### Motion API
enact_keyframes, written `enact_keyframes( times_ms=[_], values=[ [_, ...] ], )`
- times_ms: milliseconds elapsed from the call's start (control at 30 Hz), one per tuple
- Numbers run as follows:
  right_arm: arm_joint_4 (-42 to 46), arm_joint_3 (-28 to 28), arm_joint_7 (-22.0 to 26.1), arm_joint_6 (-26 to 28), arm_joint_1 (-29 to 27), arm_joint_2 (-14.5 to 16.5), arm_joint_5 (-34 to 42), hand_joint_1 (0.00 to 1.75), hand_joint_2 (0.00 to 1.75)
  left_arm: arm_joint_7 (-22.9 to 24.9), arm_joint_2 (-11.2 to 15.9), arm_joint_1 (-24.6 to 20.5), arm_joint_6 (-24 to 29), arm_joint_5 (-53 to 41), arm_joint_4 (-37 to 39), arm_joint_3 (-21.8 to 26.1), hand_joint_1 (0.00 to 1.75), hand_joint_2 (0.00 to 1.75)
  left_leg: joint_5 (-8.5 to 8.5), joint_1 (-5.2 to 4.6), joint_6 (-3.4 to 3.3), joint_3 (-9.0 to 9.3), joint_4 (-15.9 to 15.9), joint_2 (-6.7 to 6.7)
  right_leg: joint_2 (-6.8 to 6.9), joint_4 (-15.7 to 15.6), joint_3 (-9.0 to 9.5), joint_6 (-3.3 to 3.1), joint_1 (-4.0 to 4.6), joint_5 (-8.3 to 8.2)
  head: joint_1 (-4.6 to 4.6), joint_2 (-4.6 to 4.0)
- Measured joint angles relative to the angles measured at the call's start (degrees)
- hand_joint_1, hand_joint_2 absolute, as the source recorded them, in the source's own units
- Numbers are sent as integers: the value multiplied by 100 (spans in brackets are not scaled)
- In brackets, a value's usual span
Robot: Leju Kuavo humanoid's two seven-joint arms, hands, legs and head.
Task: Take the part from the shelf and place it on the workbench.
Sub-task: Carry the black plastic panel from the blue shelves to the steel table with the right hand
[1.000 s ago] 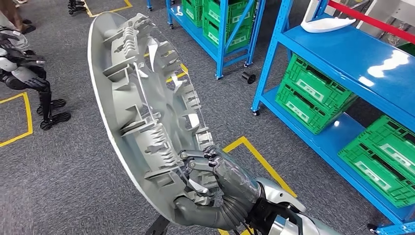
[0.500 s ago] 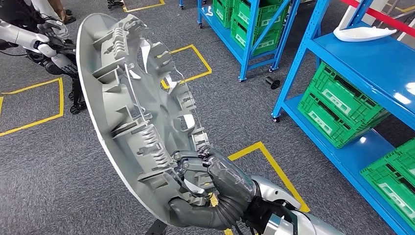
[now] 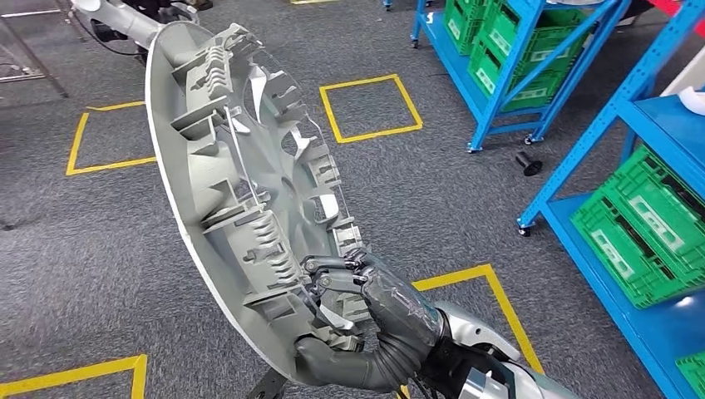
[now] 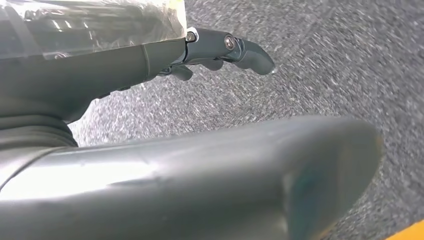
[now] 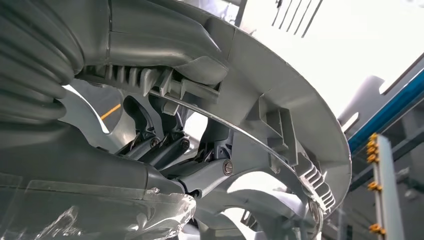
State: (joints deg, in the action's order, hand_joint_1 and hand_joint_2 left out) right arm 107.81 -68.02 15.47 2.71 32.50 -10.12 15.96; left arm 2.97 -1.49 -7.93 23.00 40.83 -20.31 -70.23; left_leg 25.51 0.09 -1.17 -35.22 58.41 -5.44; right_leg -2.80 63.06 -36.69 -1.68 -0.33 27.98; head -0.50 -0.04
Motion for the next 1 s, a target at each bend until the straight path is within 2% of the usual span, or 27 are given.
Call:
enact_keyframes(
  times_ms=[33, 67, 133, 167, 200, 233, 300, 333, 367, 400, 433, 467, 500, 533, 567, 600, 667, 700, 733, 800, 833, 900, 933, 967, 1000],
  values=[
    [2, -1, 0, -1, 8, -1, 0, 175, 175, 0, -5, -2, 1, -1, 2, 0, 0, 175, -5, 13, 26, -30, 13, -64, -107, -248, 95, -18, -1, -84, 6, 0],
    [3, -1, 1, -1, 15, -1, 1, 175, 175, 0, -9, -1, -1, -1, 5, -1, 0, 175, -13, 33, 59, -64, 18, -119, -179, -353, 131, -29, 2, -88, 11, -1],
    [5, -1, 1, -2, 28, -2, 0, 175, 175, 0, -14, 12, -3, -2, 10, -3, 0, 175, -32, 64, 135, -108, 14, -228, -118, -416, 153, -34, 15, -76, 30, -1],
    [5, 0, -1, -2, 29, 1, 0, 175, 175, 1, -13, 23, -3, -2, 14, -4, 0, 175, -14, 62, 167, -122, 29, -215, -56, -449, 181, -48, 5, -82, 34, -1],
    [5, 1, -2, -2, 28, 3, -1, 175, 175, 1, -14, 30, 0, -2, 18, -5, 0, 175, 39, 51, 200, -155, 102, -128, 9, -484, 220, -68, -9, -85, 14, -1],
    [5, 2, -2, -2, 28, 5, -1, 175, 175, 1, -14, 27, 2, -2, 21, -6, 0, 175, 158, 43, 237, -249, 312, 29, 91, -514, 265, -89, -23, -84, -14, -1],
    [5, 3, 1, -1, 24, 7, -2, 175, 175, 0, -17, 13, 2, -2, 25, -7, 0, 175, 486, 58, 303, -588, 1046, 368, 255, -523, 329, -118, -18, -55, -74, -1],
    [5, 2, 2, -1, 24, 7, -2, 175, 175, 1, -17, 8, 1, -2, 25, -7, 0, 175, 606, 75, 331, -765, 1408, 453, 342, -516, 350, -122, -14, -34, -85, -1],
    [5, 1, 2, 0, 20, 7, -2, 175, 175, 1, -17, 10, 1, -2, 25, -8, 0, 175, 621, 91, 349, -856, 1587, 482, 420, -509, 367, -117, -14, -11, -93, -1],
    [5, -1, 1, -1, 18, 7, -1, 175, 175, 2, -16, 15, 0, -2, 27, -9, 0, 175, 542, 102, 360, -842, 1550, 494, 488, -503, 383, -108, -15, 10, -103, -1],
    [5, -5, -1, -1, 15, 7, -1, 175, 175, 3, -15, 18, 0, -3, 29, -10, 0, 175, 384, 110, 365, -723, 1312, 514, 555, -495, 404, -94, -18, 33, -115, -1],
    [5, -9, -2, -2, 12, 7, 0, 175, 175, 4, -13, 17, 3, -4, 31, -10, 0, 175, 197, 110, 364, -516, 909, 578, 617, -484, 429, -75, -20, 62, -128, -1],
    [6, -13, -2, -2, 12, 8, 0, 175, 175, 9, -11, 12, 9, -9, 33, -11, 0, 175, 85, 89, 351, -323, 545, 689, 675, -479, 451, -51, -16, 88, -143, -1],
    [6, -15, -1, -2, 13, 9, -1, 175, 175, 13, -11, 3, 18, -15, 33, -11, 0, 175, 6, 62, 317, -164, 254, 798, 728, -466, 466, -21, -1, 116, -159, -1],
    [7, -16, -1, -2, 15, 10, -1, 175, 175, 20, -12, -2, 30, -20, 33, -12, 0, 175, -10, 34, 266, -83, 101, 874, 774, -457, 474, 8, 19, 136, -167, -1],
    [7, -16, 0, -2, 15, 10, -2, 175, 175, 27, -14, -1, 39, -25, 33, -13, 0, 175, 15, 7, 211, -75, 89, 899, 814, -458, 476, 31, 38, 146, -163, -1],
    [8, -19, -1, -2, 14, 11, -1, 175, 175, 38, -14, 14, 49, -26, 34, -18, 0, 175, 7, -5, 108, -93, 84, 806, 894, -468, 491, 80, 45, 161, -142, -1],
    [9, -20, -1, -3, 13, 11, -1, 175, 175, 42, -14, 21, 50, -26, 34, -22, 0, 175, 4, 1, 75, -97, 78, 757, 862, -460, 496, 109, 31, 190, -130, -1],
    [11, -22, 0, -3, 15, 11, -1, 175, 175, 45, -14, 18, 52, -26, 36, -28, 0, 175, -1, 11, 36, -98, 72, 698, 743, -371, 461, 134, 13, 268, -121, -1],
    [15, -22, 3, -3, 14, 9, -2, 175, 175, 51, -14, -1, 53, -31, 39, -41, 0, 175, -8, 29, -23, -91, 65, 579, 417, 120, 224, 153, -11, 546, -79, -1],
    [16, -23, 4, -3, 12, 7, -2, 175, 175, 54, -15, -10, 52, -36, 40, -50, 0, 175, -7, 23, -46, -91, 66, 510, 309, 535, 3, 146, -13, 723, -51, -1],
    [16, -26, 4, -3, 4, -1, -2, 175, 175, 62, -17, -7, 49, -46, 40, -64, 0, 175, -6, 2, -60, -91, 67, 378, 272, 1233, -411, 127, -2, 928, -13, -1],
    [16, -29, 4, -4, -1, -5, -1, 175, 175, 67, -17, -4, 49, -50, 41, -71, 0, 175, -4, -10, -62, -89, 68, 299, 269, 1377, -536, 108, 5, 895, -2, -1],
    [16, -31, 3, -4, -3, -9, -1, 175, 175, 74, -16, -3, 49, -55, 42, -74, 0, 175, -4, -17, -63, -84, 70, 229, 263, 1303, -550, 85, 11, 762, 2, -1],
    [17, -31, 3, -4, -2, -11, 0, 175, 175, 101, -17, -8, 48, -62, 42, -79, 0, 175, -4, -23, -63, -75, 71, 151, 237, 1001, -451, 52, 19, 526, 5, -1]
  ],
)
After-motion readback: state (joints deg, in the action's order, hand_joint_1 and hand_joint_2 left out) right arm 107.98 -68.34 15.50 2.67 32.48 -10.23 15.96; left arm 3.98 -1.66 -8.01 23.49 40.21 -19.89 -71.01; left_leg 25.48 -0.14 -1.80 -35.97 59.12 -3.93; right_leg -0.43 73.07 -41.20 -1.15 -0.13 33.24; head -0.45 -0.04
